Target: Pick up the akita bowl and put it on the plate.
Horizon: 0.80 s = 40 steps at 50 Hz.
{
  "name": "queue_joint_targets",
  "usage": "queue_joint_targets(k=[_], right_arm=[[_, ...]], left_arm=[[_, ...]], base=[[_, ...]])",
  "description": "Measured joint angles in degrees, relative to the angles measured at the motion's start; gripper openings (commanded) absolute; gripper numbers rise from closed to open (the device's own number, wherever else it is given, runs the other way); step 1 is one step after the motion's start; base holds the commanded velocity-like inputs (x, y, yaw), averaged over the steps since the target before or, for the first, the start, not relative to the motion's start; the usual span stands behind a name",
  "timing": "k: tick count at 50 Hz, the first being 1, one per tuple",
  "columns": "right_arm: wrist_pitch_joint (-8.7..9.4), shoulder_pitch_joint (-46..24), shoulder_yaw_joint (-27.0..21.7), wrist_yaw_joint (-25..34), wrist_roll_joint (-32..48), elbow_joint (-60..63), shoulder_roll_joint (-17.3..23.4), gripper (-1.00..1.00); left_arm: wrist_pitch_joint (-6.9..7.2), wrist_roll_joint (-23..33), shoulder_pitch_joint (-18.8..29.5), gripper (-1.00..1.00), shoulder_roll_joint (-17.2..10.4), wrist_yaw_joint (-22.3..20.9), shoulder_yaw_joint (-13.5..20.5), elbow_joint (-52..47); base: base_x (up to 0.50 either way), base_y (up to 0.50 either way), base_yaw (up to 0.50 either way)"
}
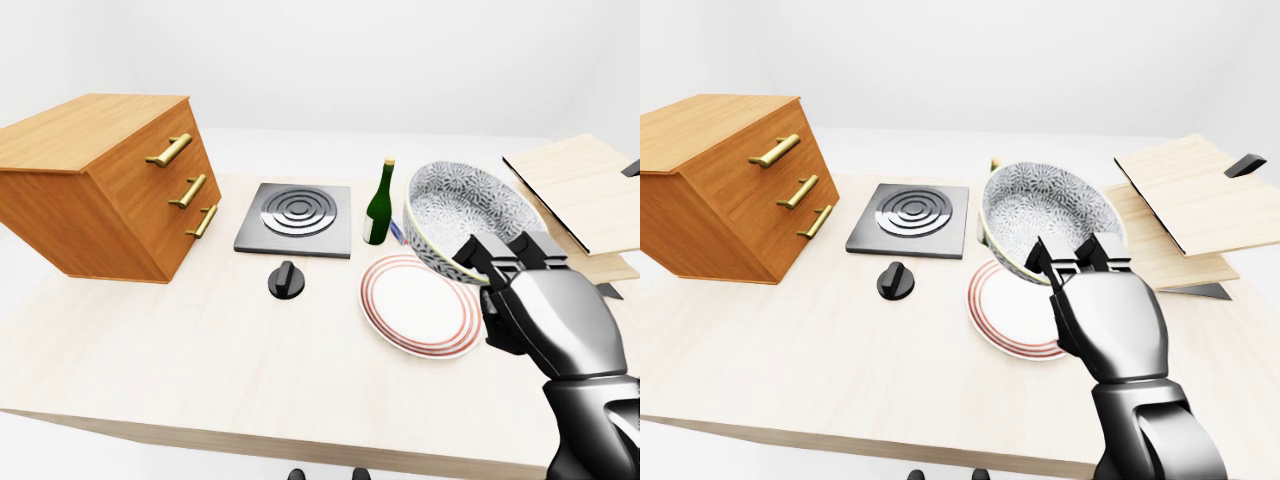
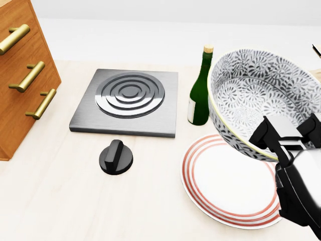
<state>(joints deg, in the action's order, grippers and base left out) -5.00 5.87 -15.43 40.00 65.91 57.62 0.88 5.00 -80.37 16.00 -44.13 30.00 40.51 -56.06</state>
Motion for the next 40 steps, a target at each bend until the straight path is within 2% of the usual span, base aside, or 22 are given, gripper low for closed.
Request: queue_joint_targets(k=[12,26,40], right_arm=[[0.0,4.66,2.78,0.0,1.75,-3.04,1.4,-1.0],[0.0,7.08,6.51,0.0,3.59,-14.07,3.23,-1.0],[0.0,4.81,4.26,0.0,4.44,-24.61,6.6,-1.0]], left_arm=[[0.0,0.12,-0.08,1.0,0.18,0.0,-0.16,-0.23],[0.0,0.25,0.08,1.0,0.29,0.0,-0.35,-0.16],[0.0,-0.09,-0.04,1.0,0.13,0.0,-0.2,-0.37]], base=[[0.0,0.0,0.0],[0.0,0.0,0.0],[0.0,0.0,0.0]])
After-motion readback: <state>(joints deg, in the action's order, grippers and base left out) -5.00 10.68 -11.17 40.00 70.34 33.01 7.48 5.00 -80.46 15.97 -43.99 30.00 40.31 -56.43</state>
